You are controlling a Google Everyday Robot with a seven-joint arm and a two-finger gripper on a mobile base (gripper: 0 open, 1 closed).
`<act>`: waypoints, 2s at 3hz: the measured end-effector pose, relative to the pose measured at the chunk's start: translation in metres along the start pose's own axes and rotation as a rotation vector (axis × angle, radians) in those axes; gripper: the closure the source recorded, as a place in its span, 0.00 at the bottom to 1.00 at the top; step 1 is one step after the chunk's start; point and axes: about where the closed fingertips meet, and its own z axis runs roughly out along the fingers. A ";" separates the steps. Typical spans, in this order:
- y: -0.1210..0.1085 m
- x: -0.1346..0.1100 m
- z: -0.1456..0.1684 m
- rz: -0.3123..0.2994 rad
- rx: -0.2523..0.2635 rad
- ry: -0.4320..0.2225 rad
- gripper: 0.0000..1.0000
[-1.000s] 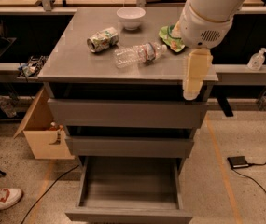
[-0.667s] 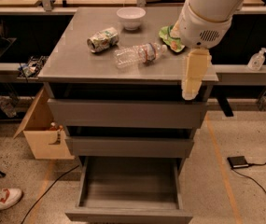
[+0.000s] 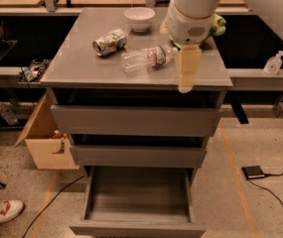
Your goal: Place water bottle into bottom drawer
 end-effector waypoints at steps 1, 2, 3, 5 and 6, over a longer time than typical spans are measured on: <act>-0.045 -0.012 0.022 -0.074 -0.001 0.000 0.00; -0.077 -0.025 0.042 -0.105 -0.021 -0.016 0.00; -0.097 -0.037 0.066 -0.120 -0.058 -0.017 0.00; -0.115 -0.038 0.119 -0.071 -0.121 0.066 0.00; -0.114 -0.033 0.136 -0.048 -0.150 0.087 0.18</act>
Offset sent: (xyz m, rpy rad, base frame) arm 0.1189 0.0615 -0.0205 -0.0226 0.0584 0.1489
